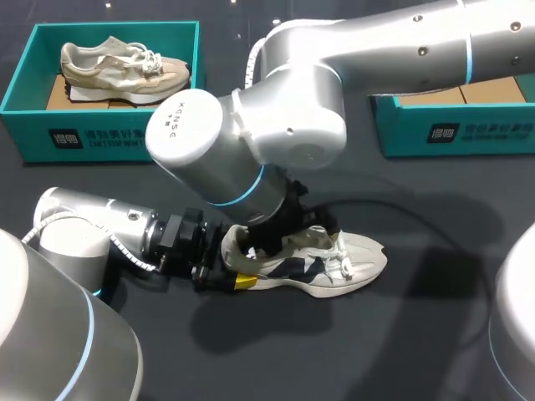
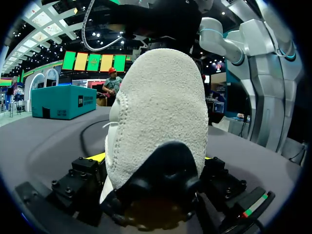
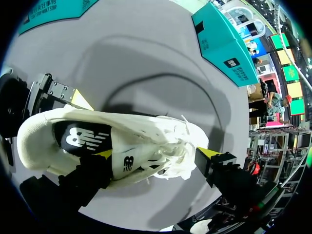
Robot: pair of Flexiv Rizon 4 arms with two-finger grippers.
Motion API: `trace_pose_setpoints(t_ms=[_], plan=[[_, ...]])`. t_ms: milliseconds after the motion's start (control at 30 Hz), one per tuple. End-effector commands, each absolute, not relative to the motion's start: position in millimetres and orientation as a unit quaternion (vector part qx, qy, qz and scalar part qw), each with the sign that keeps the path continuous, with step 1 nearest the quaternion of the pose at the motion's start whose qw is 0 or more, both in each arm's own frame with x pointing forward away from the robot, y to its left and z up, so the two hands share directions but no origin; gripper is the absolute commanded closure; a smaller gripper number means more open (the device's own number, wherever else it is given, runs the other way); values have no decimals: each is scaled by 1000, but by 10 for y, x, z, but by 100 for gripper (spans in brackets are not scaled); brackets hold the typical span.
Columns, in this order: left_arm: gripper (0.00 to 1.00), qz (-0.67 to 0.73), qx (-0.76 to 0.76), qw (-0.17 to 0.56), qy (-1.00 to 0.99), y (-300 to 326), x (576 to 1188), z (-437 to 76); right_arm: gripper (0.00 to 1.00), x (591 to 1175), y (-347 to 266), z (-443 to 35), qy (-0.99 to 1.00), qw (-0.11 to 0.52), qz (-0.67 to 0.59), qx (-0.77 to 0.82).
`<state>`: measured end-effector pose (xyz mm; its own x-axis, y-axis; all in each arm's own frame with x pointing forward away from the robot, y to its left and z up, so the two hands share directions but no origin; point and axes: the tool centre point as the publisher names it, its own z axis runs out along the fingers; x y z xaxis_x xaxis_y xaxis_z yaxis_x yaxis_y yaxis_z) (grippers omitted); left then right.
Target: Take the shoe out of the shoebox, open the shoe tongue, remove and reinsert the insole, then place the shoe into the shoebox
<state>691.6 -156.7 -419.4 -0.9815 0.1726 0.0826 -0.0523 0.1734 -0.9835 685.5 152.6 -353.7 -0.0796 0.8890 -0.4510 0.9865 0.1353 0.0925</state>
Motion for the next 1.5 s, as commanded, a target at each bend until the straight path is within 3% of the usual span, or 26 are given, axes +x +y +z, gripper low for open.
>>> trace_pose_setpoints(t_ms=[33, 567, 667, 767, 867, 1400, 1433, 1500], plan=[[100, 641, -40, 88, -761, -1540, 6952, -4228, 0, 6807, 1474, -3492, 619, 223, -82, 749], [100, 641, -40, 88, -761, -1540, 6952, -4228, 2, 6806, 1317, -3350, 613, 194, -65, 763], [100, 641, -40, 88, -761, -1540, 6952, -4228, 35, 6818, 1291, -3348, 614, 184, -58, 765], [100, 641, -40, 88, -761, -1540, 6952, -4228, 51, 6833, 1278, -3337, 619, 177, -55, 764], [100, 641, -40, 88, -761, -1540, 6952, -4228, 57, 6844, 1271, -3330, 622, 169, -54, 763], [100, 641, -40, 88, -761, -1540, 6952, -4228, 62, 6866, 1354, -3412, 658, 97, -48, 745], [100, 641, -40, 88, -761, -1540, 6952, -4228, 67, 6862, 1363, -3409, 659, 96, -48, 745], [100, 641, -40, 88, -761, -1540, 6952, -4228, 94, 6858, 1380, -3393, 662, 94, -49, 742]])
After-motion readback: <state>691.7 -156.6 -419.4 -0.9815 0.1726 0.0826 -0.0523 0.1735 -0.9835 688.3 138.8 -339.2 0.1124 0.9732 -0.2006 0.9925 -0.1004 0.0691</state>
